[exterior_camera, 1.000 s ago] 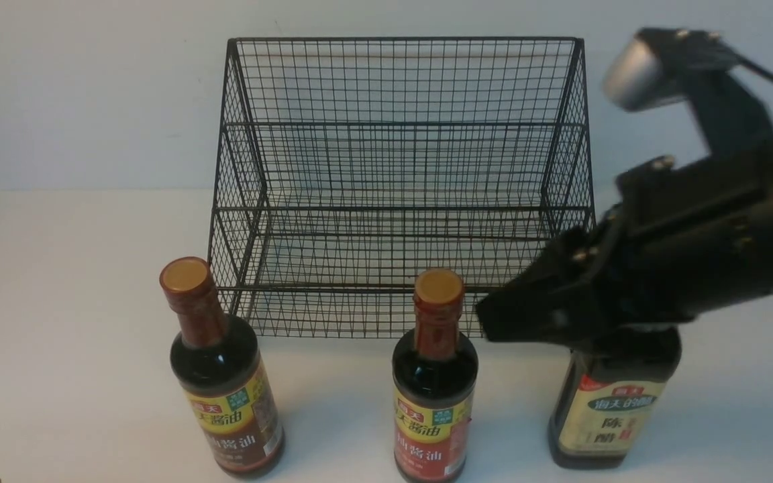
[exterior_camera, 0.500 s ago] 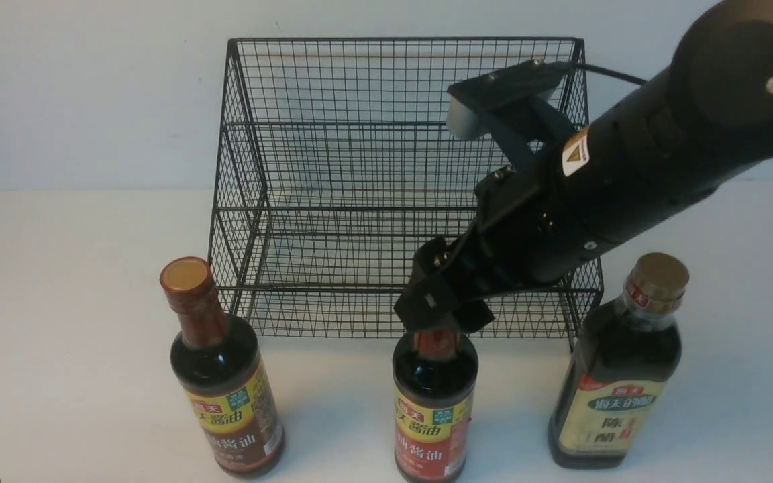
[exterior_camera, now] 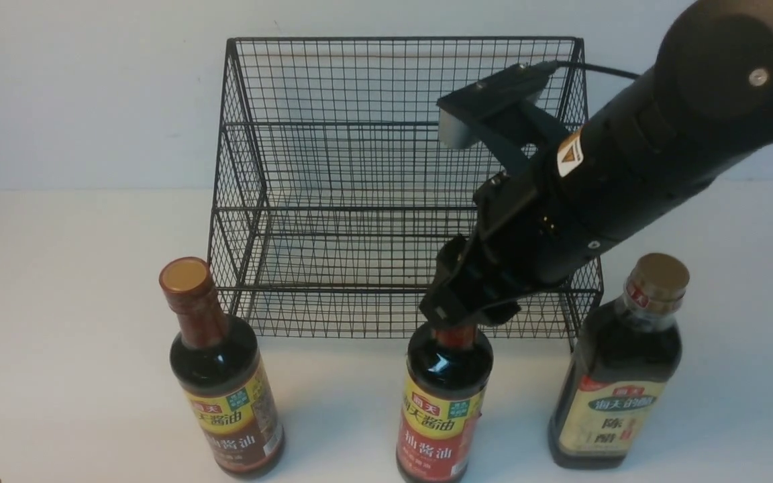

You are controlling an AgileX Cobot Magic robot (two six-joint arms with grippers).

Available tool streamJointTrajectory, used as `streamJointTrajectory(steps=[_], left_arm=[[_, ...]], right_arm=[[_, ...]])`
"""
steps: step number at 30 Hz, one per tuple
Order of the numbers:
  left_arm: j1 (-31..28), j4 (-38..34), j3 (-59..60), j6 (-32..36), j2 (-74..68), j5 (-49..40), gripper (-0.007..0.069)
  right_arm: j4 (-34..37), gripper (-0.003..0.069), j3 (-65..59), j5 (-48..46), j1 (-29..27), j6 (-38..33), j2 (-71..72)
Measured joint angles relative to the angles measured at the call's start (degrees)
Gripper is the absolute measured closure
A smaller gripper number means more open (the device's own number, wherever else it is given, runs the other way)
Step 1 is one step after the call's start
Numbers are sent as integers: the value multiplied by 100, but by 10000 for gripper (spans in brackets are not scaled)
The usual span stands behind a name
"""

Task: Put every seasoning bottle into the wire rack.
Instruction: Use the right arm to grab the condiment bottle closest to it, then use the right arm to put the condiment bottle back on the shelf

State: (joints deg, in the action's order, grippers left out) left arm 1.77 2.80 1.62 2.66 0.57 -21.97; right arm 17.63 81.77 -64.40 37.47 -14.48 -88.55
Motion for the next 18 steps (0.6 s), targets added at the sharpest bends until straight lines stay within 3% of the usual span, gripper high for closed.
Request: streamJointTrajectory(steps=[6, 13, 18], left_arm=[[0, 0, 0, 5, 0, 0, 629], [0, 0, 0, 5, 0, 0, 629], [0, 0, 0, 5, 0, 0, 629]], right_arm=[[-279, 363, 1138, -596, 0, 0, 0], [-1059, 364, 2101, -612, 0, 21, 0], [-2079, 365, 2218, -80, -154, 701, -22]])
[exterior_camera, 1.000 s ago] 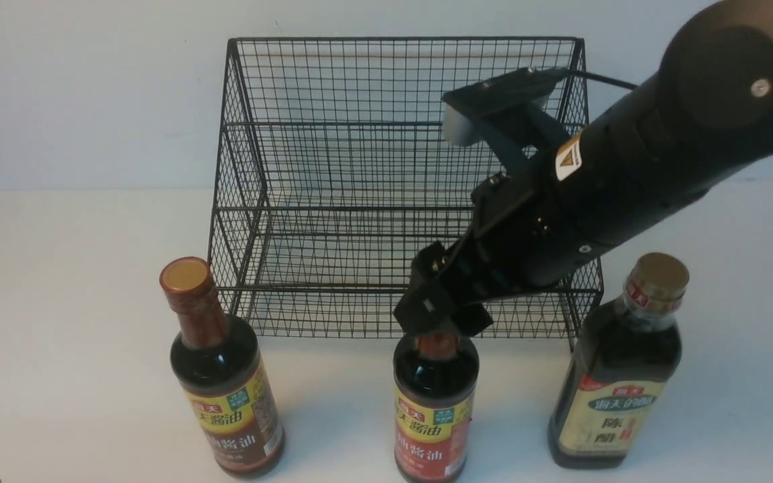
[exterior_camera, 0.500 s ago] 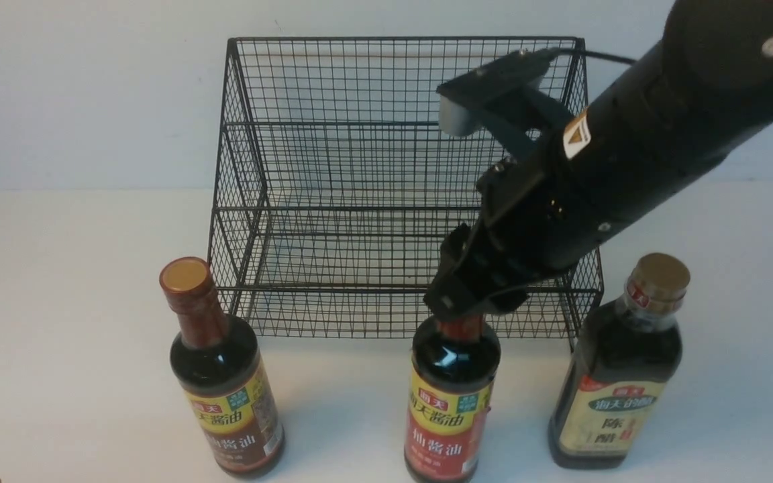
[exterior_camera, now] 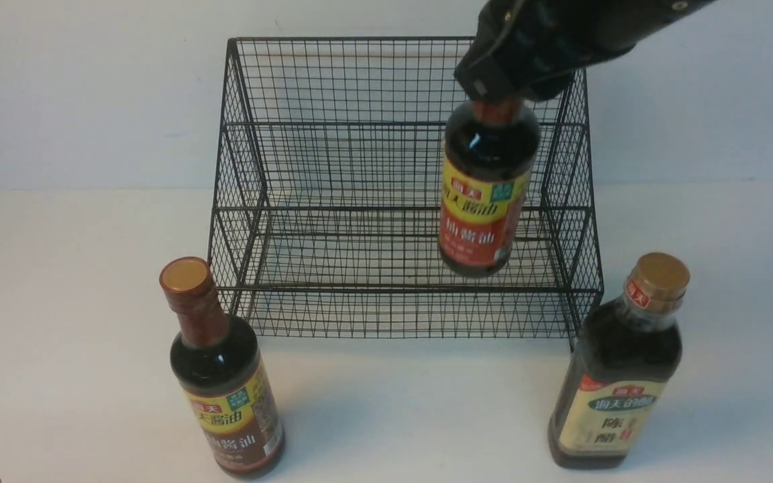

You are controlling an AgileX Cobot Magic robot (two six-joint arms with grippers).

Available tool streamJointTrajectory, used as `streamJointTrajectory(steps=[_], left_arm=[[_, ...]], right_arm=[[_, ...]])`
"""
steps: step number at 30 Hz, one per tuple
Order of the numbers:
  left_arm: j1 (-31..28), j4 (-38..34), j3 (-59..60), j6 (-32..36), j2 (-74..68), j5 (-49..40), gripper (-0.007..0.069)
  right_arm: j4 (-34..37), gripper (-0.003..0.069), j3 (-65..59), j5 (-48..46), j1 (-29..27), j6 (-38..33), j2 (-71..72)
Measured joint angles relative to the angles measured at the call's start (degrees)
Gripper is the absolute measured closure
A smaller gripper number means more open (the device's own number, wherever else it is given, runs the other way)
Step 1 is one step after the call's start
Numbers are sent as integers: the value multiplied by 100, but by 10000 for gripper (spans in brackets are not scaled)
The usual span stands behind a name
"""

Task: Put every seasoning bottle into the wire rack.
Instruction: Use the right arm to put the condiment bottle back on the shelf

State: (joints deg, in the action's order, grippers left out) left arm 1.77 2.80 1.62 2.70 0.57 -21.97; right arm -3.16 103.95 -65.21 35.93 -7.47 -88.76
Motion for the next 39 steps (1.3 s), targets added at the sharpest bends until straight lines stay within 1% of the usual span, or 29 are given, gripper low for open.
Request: streamJointTrajectory(steps=[1, 2, 4, 9, 15, 21, 25, 28, 30, 38, 39], left_arm=[[0, 0, 0, 0, 0, 0, 629], [0, 0, 0, 0, 0, 0, 629], [0, 0, 0, 0, 0, 0, 629], [0, 0, 0, 0, 0, 0, 629], [0, 0, 0, 0, 0, 5, 629], [0, -64, 0, 0, 0, 16, 629], [0, -634, 0, -114, 0, 43, 629], [0, -1261, 0, -181, 0, 81, 629], [0, -1595, 0, -197, 0, 102, 629], [0, -2135, 0, -230, 0, 107, 629], [0, -2418, 0, -270, 0, 107, 629]], right_arm=[[-19, 365, 0, 0, -17, 41, -10], [-177, 368, 11, 162, -163, 335, -54], [-309, 369, 11, 250, -349, 649, -144], [-401, 370, 11, 391, -817, 1054, -487], [-264, 370, 23, 528, -1023, 1139, -771], [-232, 370, 69, 448, -1060, 1139, -829], [-230, 370, 107, 25, -1060, 1139, -858], [-213, 370, 72, -314, -1080, 1146, -973], [-190, 370, 34, -350, -1086, 1140, -1034], [-171, 370, 28, -319, -1091, 1140, -1058], [-153, 370, 28, -389, -1096, 1140, -1058]])
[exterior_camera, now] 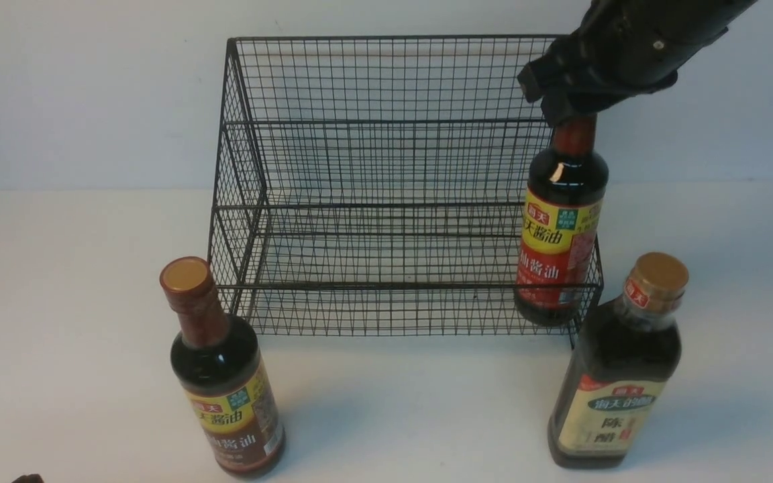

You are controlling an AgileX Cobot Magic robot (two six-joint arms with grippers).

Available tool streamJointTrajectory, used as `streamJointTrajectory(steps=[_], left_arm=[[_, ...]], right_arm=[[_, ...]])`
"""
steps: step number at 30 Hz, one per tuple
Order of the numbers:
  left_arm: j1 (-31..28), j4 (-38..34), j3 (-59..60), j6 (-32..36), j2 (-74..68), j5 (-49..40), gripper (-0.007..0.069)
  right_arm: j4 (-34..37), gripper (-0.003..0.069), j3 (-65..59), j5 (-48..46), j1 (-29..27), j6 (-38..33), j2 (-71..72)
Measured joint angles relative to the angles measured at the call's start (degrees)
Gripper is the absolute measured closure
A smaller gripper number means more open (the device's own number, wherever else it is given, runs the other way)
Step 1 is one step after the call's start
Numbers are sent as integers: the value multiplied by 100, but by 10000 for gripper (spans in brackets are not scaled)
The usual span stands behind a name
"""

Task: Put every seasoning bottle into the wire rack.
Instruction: Use the right arm to put the condiment bottle back on the shelf, then use the left arm to grab the condiment bottle closest to it

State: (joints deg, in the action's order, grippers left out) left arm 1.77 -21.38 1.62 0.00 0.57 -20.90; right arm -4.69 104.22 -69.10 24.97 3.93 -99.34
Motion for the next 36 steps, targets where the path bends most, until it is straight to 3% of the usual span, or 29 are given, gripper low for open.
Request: streamJointTrajectory(steps=[7, 14, 22, 23, 26, 31, 36], left_arm=[[0, -1539, 1, -160, 0, 0, 629], [0, -2522, 1, -165, 0, 24, 629], [0, -2932, 6, -140, 0, 248, 629], [0, -3016, 6, 0, 0, 298, 629], [0, -3042, -379, 668, 0, 130, 625], [0, -3079, -1454, 2023, -229, -182, 549], [0, -3083, -2259, 2622, -1170, -650, 397]], right_arm=[[-20, 372, 5, -293, -5, 64, 0], [1, 365, 11, -318, -9, 103, 0], [-92, 140, 40, -323, -29, 108, 28], [-92, 85, 40, -323, -29, 137, 58], [-92, 22, 40, -323, -29, 280, 183], [-92, 2, 44, -323, -33, 467, 481], [-86, 2, 47, -335, -39, 492, 742]])
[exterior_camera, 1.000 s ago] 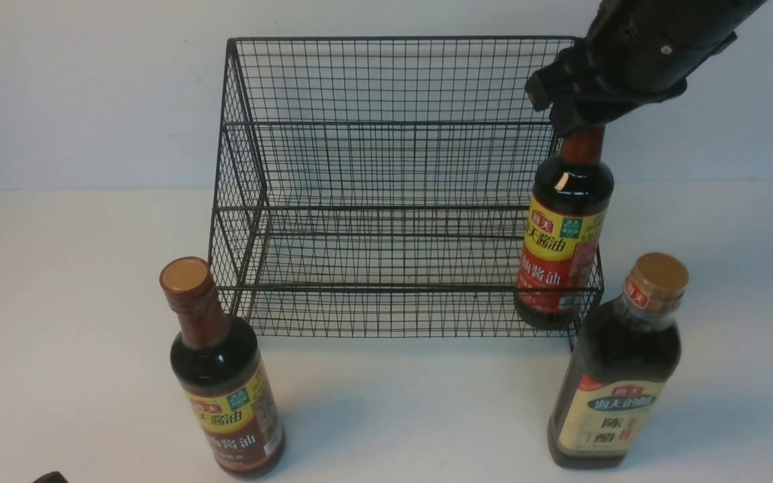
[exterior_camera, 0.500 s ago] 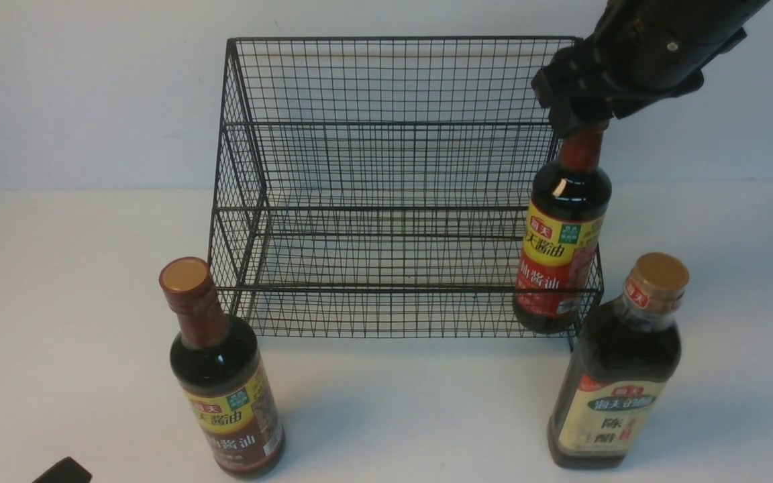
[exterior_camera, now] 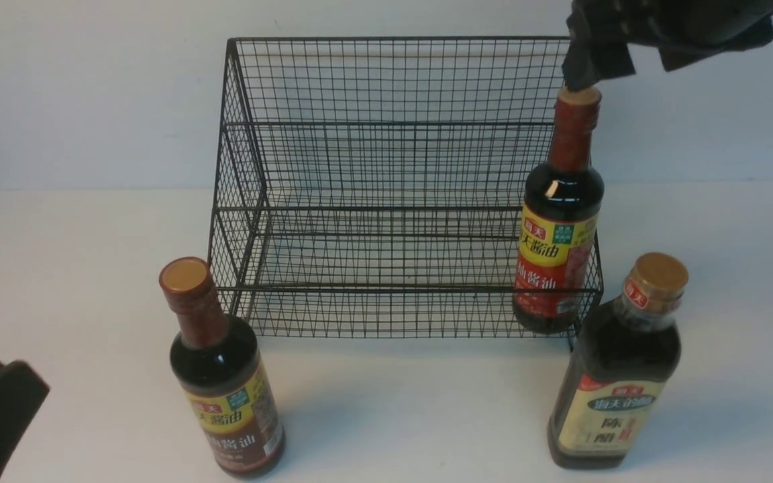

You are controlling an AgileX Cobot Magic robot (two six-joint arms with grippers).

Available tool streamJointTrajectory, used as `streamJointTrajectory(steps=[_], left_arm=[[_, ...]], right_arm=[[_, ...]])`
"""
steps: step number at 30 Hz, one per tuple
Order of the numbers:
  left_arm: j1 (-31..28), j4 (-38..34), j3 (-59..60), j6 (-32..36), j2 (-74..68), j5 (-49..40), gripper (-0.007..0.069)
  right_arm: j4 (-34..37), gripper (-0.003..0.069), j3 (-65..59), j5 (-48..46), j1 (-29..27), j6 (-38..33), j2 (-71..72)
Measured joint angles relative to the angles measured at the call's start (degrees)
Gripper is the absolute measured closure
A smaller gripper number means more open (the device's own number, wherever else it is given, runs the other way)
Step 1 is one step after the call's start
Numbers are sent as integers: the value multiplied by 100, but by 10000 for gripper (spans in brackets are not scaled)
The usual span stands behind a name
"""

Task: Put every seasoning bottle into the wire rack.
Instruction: Use the left arm to grab the condiment bottle closest to it

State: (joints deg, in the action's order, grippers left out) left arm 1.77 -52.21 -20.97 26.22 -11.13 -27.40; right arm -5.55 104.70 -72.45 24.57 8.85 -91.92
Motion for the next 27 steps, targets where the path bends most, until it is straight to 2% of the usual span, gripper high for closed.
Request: streamJointTrajectory(steps=[4, 5, 6, 12, 16, 21, 27], left_arm=[[0, 0, -690, 598, -1168, -610, 239], [0, 0, -727, 636, -1227, -637, 223], [0, 0, -1010, 955, -1687, -841, 164], [0, -116, -1570, 2089, -3047, -1009, 20], [0, -600, -1575, 2694, -3716, -997, -2], [0, -1609, -1575, 4041, -4166, -962, -2], [0, -1788, -1575, 4918, -4415, -962, 4]], right_arm=[[0, 15, 0, -13, 0, 0, 350], [0, 15, 0, -19, 0, 0, 372], [0, 22, 0, -26, 0, 7, 535], [98, 41, 4, -64, -10, 136, 1301], [153, 55, 4, -81, -12, 146, 1768], [153, 69, 22, -99, -17, 150, 2373], [153, 70, 41, -118, -17, 150, 2756]])
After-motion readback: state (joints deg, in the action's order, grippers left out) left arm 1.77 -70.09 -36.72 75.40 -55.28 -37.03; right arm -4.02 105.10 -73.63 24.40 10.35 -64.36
